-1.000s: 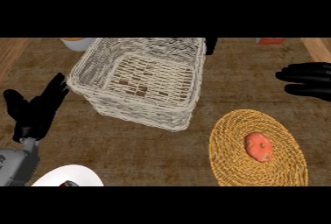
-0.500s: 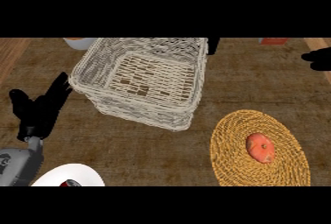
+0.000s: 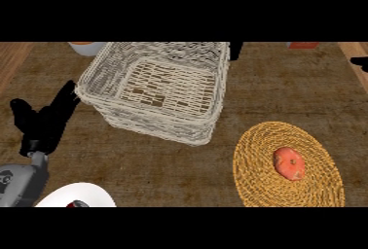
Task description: Pick the squash from the placemat and place it in the basket
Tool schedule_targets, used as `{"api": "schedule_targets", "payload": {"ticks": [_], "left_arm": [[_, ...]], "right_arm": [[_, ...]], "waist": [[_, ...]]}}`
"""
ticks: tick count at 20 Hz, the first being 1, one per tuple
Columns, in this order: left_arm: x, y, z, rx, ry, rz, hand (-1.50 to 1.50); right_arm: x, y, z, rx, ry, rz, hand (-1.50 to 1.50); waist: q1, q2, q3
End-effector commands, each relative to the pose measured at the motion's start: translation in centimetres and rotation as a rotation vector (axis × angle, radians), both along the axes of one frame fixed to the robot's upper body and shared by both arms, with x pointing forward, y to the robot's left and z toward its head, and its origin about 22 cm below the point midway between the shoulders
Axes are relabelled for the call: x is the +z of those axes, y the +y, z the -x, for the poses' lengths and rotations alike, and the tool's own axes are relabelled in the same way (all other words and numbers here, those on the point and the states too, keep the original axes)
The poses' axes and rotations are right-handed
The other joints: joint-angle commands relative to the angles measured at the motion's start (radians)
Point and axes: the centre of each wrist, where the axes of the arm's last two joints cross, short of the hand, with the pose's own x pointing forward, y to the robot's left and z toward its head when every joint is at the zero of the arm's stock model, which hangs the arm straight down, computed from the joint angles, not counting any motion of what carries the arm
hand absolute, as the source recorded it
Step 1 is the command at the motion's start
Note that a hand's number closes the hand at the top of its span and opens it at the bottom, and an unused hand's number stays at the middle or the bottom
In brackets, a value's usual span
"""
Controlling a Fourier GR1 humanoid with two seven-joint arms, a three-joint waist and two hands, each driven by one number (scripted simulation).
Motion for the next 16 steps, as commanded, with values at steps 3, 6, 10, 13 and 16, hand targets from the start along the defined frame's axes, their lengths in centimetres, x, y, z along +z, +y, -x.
{"api": "schedule_targets", "payload": {"ticks": [3, 6, 10, 13, 16], "left_arm": [[-0.9, 0.1, 0.8, 0.024, -0.011, -0.015, 0.00], [0.3, 0.2, 0.9, -0.020, -0.003, 0.009, 0.00], [-0.1, -1.0, 0.7, 0.009, -0.002, -0.021, 0.00], [-0.5, 0.2, -0.3, 0.014, 0.010, -0.001, 0.00], [1.3, 0.5, -0.3, -0.002, -0.004, -0.012, 0.00]], "right_arm": [[-6.2, -1.4, 0.2, 0.153, 0.130, -0.065, -1.50], [-9.9, -1.3, -0.2, 0.138, 0.114, -0.083, -1.50], [-12.7, -1.4, -0.3, 0.152, 0.079, -0.132, -1.50], [-13.9, -1.4, -1.0, 0.155, 0.084, -0.170, -1.50], [-18.9, 1.4, -0.8, 0.142, 0.128, -0.245, -1.50]], "waist": [[-0.004, 0.000, 0.001], [0.013, 0.000, 0.001], [0.004, -0.002, 0.000], [0.000, 0.000, -0.002], [0.010, -0.001, -0.001]]}}
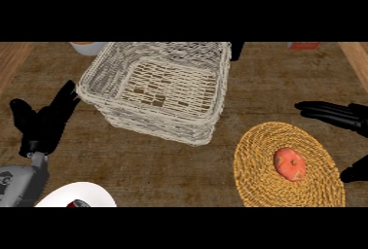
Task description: Pick the squash from the placemat and place it in the basket
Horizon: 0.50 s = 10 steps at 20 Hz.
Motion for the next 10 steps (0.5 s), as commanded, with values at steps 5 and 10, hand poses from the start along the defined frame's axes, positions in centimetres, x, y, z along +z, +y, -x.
{"api": "schedule_targets", "payload": {"ticks": [5, 10], "left_arm": [[-0.2, -0.7, -0.6, -0.004, -0.010, 0.000, 0.00], [0.0, -0.3, -0.1, 0.001, -0.011, 0.002, 0.00]], "right_arm": [[-6.2, 2.7, -0.3, 0.116, 0.113, 0.024, -1.50], [-7.5, 3.8, -2.0, 0.123, 0.100, 0.130, -1.50]], "waist": [[-0.009, -0.003, -0.001], [-0.004, -0.004, -0.001]]}}
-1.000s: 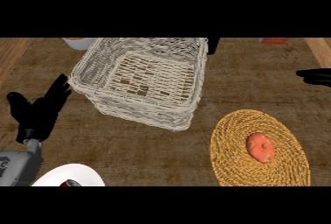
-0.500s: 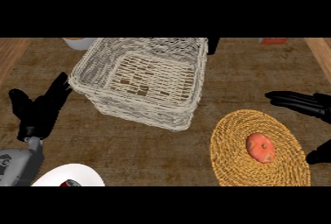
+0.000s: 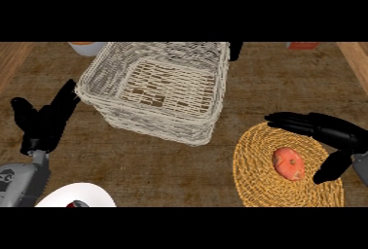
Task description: Pick the squash from the placemat and place it in the basket
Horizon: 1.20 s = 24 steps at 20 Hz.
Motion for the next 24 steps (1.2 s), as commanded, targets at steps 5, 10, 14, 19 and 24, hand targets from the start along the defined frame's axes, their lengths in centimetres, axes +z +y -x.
{"api": "schedule_targets", "payload": {"ticks": [5, 10, 14, 19, 24], "left_arm": [[2.0, 1.7, -1.3, 0.018, -0.002, 0.022, 0.00], [-0.5, -0.5, 1.4, 0.004, -0.002, 0.008, 0.00], [1.0, -0.2, 0.5, 0.010, -0.011, -0.014, 0.00], [0.1, 0.3, 1.5, 0.014, 0.005, -0.003, 0.00], [-1.2, -0.1, 2.2, 0.009, 0.021, 0.001, 0.00]], "right_arm": [[-1.3, -1.1, -1.7, 0.076, 0.037, 0.070, -1.50], [-1.7, -2.2, -2.1, 0.070, 0.040, 0.041, -1.50], [-3.7, -2.2, -1.2, 0.089, 0.083, 0.009, -1.50], [-3.1, -0.7, -1.1, 0.163, 0.099, 0.003, -1.50], [-4.7, -0.6, 0.1, 0.149, 0.053, 0.027, -1.50]], "waist": [[-0.005, -0.001, 0.000], [0.000, -0.002, 0.000], [0.003, -0.001, 0.000], [-0.002, -0.003, 0.000], [-0.007, -0.003, 0.000]]}}
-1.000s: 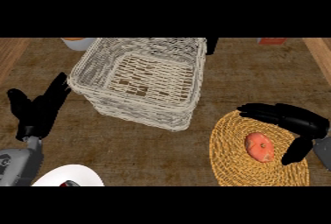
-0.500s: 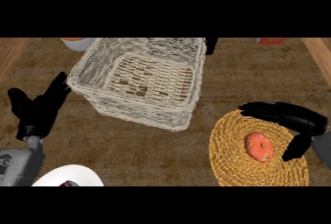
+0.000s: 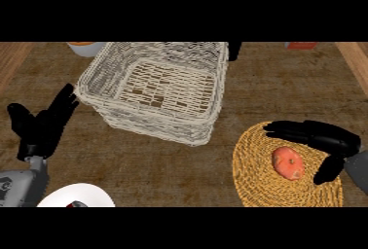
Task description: Pick the squash from the placemat and place it in the basket
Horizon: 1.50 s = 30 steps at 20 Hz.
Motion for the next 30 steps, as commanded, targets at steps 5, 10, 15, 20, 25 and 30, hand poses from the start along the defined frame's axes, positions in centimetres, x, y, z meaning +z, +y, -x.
{"api": "schedule_targets", "payload": {"ticks": [5, 10, 15, 20, 25, 30], "left_arm": [[1.4, 0.7, -0.9, 0.002, 0.005, -0.011, 0.00], [-0.4, -0.5, 0.3, 0.002, 0.001, 0.005, 0.00], [1.1, -0.4, -1.0, 0.008, -0.003, -0.010, 0.00], [0.3, -1.0, -0.6, 0.012, -0.008, 0.007, 0.00], [0.9, 1.0, 0.2, -0.009, -0.003, -0.010, 0.00], [0.1, 0.8, 0.4, 0.030, 0.024, -0.002, 0.00]], "right_arm": [[-1.4, 1.1, 0.6, 0.071, 0.017, 0.010, -1.50], [-1.5, 0.2, -0.4, 0.068, -0.007, 0.021, -1.50], [-3.5, 1.9, 0.6, 0.150, -0.082, 0.106, 1.50], [-5.0, 1.6, 1.6, 0.149, -0.100, 0.100, 1.50], [-5.9, 2.8, 3.0, 0.168, -0.114, 0.092, 1.50], [-7.4, 15.9, 3.6, -0.099, -0.043, 0.033, 1.50]], "waist": [[-0.005, -0.001, 0.000], [-0.001, 0.000, 0.000], [-0.002, 0.000, 0.000], [-0.002, 0.001, 0.000], [-0.004, -0.001, 0.000], [-0.038, -0.022, -0.009]]}}
